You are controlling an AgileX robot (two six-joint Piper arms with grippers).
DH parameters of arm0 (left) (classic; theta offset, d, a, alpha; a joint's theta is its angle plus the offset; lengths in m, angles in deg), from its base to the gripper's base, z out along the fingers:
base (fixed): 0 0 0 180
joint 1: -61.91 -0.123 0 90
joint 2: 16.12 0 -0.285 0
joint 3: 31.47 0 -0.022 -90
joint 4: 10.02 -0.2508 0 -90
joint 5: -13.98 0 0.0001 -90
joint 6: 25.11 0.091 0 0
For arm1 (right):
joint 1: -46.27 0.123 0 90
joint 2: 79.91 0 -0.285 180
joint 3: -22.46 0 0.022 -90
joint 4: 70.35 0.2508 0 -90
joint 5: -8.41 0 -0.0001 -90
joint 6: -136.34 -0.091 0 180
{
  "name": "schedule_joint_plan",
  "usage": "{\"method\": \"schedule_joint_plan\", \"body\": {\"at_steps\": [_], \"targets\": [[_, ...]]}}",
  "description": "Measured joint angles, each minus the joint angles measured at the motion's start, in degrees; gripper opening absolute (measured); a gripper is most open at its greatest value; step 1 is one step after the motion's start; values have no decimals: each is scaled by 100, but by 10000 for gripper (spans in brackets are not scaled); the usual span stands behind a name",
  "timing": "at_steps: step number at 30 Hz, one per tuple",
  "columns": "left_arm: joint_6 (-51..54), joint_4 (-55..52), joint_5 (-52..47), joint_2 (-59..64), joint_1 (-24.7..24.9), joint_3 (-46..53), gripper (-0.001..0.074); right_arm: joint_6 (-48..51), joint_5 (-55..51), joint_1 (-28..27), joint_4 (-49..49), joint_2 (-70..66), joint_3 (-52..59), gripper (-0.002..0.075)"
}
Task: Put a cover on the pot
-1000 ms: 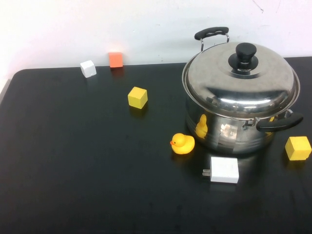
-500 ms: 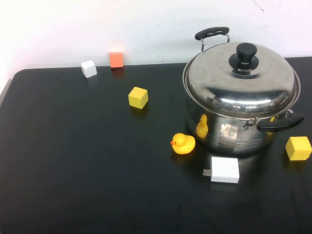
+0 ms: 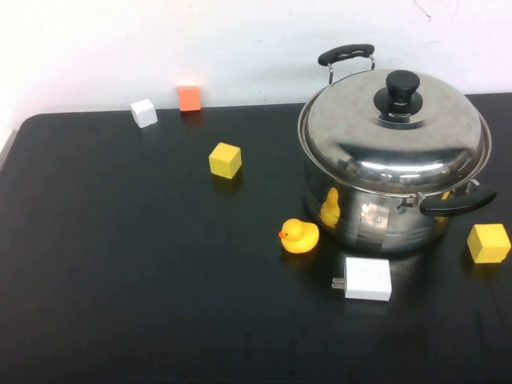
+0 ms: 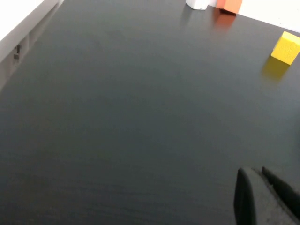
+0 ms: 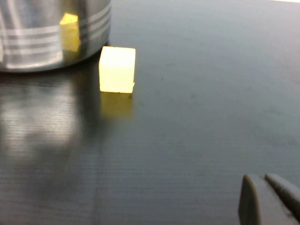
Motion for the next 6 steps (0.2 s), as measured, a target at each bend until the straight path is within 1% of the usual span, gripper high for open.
{"method": "schedule_joint_plan", "body": {"at_steps": [6], "targets": [[0,12,0,0,-11,0,0,0,0,0,0,0,0,-2]]}}
